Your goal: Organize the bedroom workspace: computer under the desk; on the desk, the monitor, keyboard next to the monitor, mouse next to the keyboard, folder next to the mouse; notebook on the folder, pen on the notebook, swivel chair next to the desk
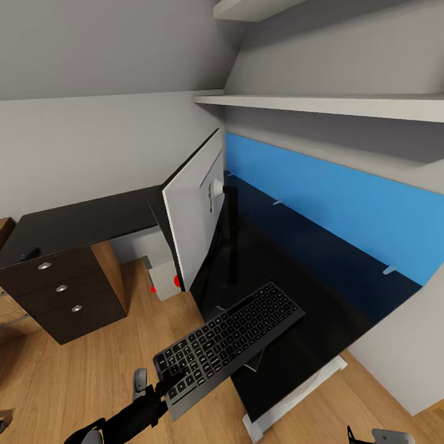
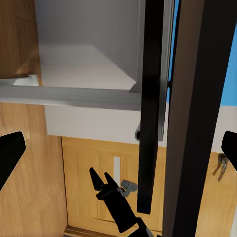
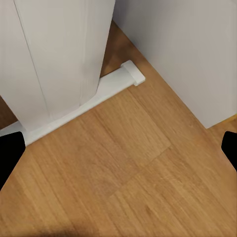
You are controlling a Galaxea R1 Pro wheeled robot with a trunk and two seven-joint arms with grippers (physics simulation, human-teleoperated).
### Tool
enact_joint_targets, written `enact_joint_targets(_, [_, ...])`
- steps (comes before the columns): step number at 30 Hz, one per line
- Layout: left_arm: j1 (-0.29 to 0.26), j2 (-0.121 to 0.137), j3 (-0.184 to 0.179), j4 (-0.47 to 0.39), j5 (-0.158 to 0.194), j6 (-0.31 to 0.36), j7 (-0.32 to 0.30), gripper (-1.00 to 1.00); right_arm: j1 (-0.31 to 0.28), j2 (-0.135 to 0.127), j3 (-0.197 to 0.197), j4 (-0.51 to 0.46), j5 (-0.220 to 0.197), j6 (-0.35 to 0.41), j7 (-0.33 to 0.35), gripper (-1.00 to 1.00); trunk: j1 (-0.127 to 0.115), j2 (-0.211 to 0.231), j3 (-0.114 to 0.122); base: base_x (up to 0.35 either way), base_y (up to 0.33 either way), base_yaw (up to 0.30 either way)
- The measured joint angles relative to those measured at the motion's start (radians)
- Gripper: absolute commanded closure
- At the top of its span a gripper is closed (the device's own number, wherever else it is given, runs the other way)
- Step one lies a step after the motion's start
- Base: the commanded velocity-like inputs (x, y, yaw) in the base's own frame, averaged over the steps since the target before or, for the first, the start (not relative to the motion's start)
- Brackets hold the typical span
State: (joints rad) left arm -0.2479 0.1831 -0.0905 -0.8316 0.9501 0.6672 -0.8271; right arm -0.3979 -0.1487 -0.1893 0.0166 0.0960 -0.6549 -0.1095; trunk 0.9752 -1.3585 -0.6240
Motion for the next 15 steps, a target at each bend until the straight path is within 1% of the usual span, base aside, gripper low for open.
enact_joint_targets(3, [0.0,0.0,0.0,0.0,0.001,0.001,0.0,1.0,0.0,0.0,0.0,0.0,0.0,0.0,0.0,-1.0,0.0,0.0,0.0,0.0,0.0,0.0])
enact_joint_targets(6, [0.0,0.0,0.0,-0.001,0.018,0.012,0.0,1.0,0.0,0.001,0.0,0.0,0.0,0.0,0.0,-1.0,0.0,0.0,0.0,0.0,0.0,0.0])
enact_joint_targets(15, [0.0,0.0,0.0,-0.002,0.024,0.015,-0.001,1.0,0.0,0.002,0.0,0.001,0.001,0.0,0.0,-1.0,0.0,0.0,0.0,0.0,0.0,0.0])
